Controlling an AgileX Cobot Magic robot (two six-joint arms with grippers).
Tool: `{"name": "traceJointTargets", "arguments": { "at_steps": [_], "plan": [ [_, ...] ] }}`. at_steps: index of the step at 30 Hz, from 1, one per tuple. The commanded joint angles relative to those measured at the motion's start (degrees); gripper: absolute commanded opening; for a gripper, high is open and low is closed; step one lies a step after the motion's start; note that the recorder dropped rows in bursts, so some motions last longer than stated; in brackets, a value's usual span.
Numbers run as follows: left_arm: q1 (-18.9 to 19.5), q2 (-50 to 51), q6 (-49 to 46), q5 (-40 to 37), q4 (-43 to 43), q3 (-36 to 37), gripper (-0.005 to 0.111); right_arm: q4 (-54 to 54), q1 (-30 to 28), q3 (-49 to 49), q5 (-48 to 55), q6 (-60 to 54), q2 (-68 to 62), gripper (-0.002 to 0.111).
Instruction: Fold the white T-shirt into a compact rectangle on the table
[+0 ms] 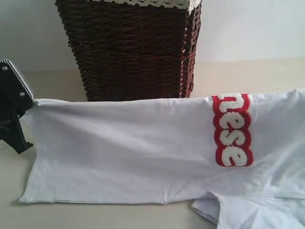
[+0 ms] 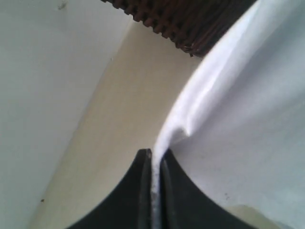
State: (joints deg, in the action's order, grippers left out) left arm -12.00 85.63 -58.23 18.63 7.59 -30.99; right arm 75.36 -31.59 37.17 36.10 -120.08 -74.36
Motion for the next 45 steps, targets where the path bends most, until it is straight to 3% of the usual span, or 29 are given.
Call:
{"name": "traceJointTargets", "arguments": {
  "at_steps": [1, 3, 6, 10, 13, 16, 20, 25, 31, 38, 42, 45],
  "plan": [
    [0.0, 2.1, 0.1, 5.4, 0.4, -0.4, 0.0, 0.9, -0.1, 2.3, -0.8, -1.2, -3.1, 0.04],
    [0.0, 2.4, 0.4, 6.4, 0.4, -0.4, 0.0, 0.7, -0.1, 2.6, -0.8, -1.2, -3.9, 0.051],
    [0.0, 2.7, 0.4, 7.7, 0.4, -0.4, 0.0, 0.7, -0.1, 2.7, -0.6, -1.2, -4.0, 0.058],
    [0.0, 2.7, 0.4, 11.9, 0.6, -0.4, 0.004, 0.8, -0.1, 2.7, 1.0, -1.2, -3.4, 0.058],
    [0.0, 2.7, 2.5, 12.3, 0.6, -0.4, 0.016, 0.8, -0.1, 2.8, 2.5, -1.2, -2.2, 0.058],
    [0.0, 2.7, 11.5, 12.4, 2.1, -0.4, 0.032, 0.8, -0.1, 2.8, 3.9, -1.2, -0.7, 0.058],
    [0.0, 2.2, 11.7, 14.0, 1.7, -0.4, 0.046, 0.8, -0.1, 2.8, 4.4, -1.2, 1.6, 0.058],
    [0.0, 2.2, 12.2, 20.7, 1.6, -0.4, 0.054, 0.8, -0.1, 2.8, 4.6, -1.2, 4.6, 0.058],
    [0.0, 1.3, 11.6, 21.1, 1.5, -0.4, 0.066, 0.8, -0.1, 2.8, 5.3, -1.2, 5.8, 0.058],
    [0.0, -11.9, 13.8, 21.7, -11.5, -0.4, 0.068, 0.8, -0.1, 2.8, 18.3, -1.2, 7.8, 0.058],
    [0.0, -20.9, 24.6, 21.8, -5.8, -0.4, 0.068, 0.9, -0.1, 2.8, 23.7, -1.2, 12.6, 0.053],
    [0.0, -27.5, 25.0, 21.0, 2.8, -0.4, 0.068, 0.9, -0.1, 2.8, 23.4, -1.1, 17.9, 0.043]
  ]
}}
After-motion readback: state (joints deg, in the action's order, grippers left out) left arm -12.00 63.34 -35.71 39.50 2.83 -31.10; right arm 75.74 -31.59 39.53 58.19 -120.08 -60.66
